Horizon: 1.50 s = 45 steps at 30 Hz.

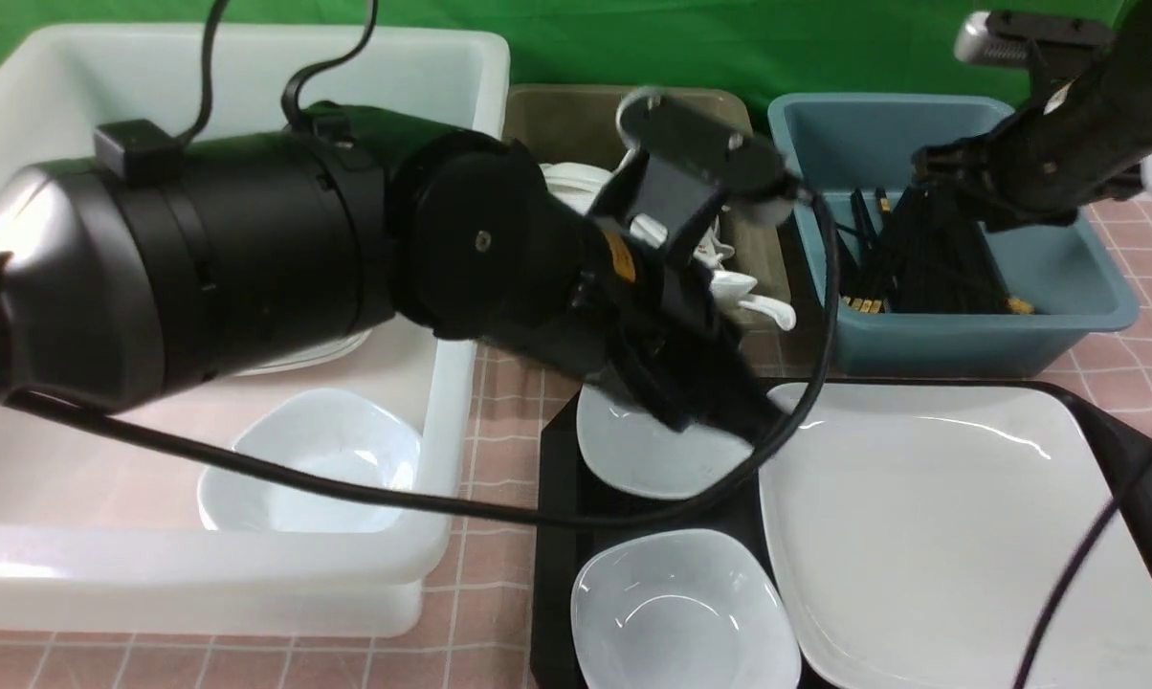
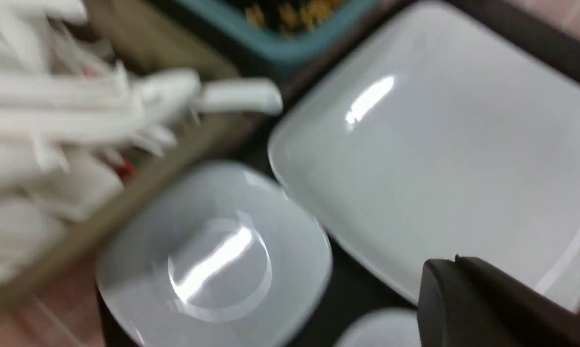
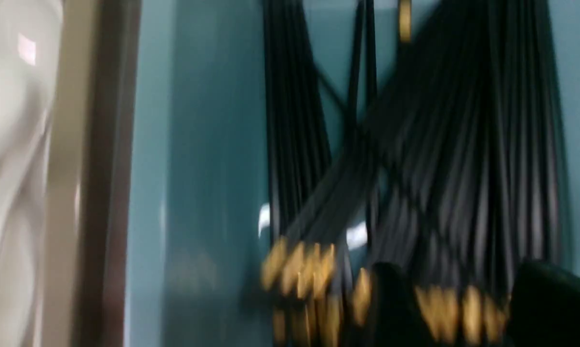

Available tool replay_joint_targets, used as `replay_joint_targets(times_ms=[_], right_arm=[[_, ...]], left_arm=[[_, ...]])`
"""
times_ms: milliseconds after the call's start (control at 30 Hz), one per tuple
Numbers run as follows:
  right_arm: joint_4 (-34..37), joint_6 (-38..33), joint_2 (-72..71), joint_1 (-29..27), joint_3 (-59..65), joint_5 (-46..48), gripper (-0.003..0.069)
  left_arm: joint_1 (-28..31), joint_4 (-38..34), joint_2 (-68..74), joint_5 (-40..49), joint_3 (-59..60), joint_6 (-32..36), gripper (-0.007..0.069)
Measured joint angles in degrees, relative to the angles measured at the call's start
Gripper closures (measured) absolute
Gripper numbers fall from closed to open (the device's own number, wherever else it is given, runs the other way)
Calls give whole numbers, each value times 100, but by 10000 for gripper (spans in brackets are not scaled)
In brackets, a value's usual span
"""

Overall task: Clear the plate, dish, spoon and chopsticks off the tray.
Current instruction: Use the right arm to put the chopsticks into the small storage box on the right, then use the left arm to grab a small plate from the dinner plate

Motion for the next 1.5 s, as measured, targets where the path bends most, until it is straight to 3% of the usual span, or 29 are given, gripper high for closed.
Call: replay_joint_targets(times_ms=[133,200,333,500,600,700,800,1100,1267,1500], right_arm=[[21,-738,-1161,13,-3,1685,576],[133,-895,-1644,13,160,1993,626],[625,-1284,-2718,13,1093,2051,629],[1703,-1582,-3966,13,2663,1653,629],[2681,-2271,-4712,66,3752,1292,629],[3171,-2840,-5114,180,4363,1243,629],[3263,-3014,-5379,234,4779,1243,629],[3289,-3062,-5513,241,5251,1277,629],[3294,-3062,-5513,241,5251,1277,629],[3306,-3063,-5513,241,5251,1272,629]], left_arm=[[0,-126,72,1444,-14,-154,625],[0,-211,175,1904,-77,-183,625],[0,-230,464,2544,-387,-199,625],[0,108,890,2406,-758,-199,625],[0,478,1305,2159,-868,-199,621],[0,760,1573,2143,-868,-199,595],[0,845,1764,2085,-868,-199,520],[6,1130,1924,1661,-868,-173,118],[6,1307,1930,1499,-868,-173,61],[6,1165,2100,1610,-868,-173,57]])
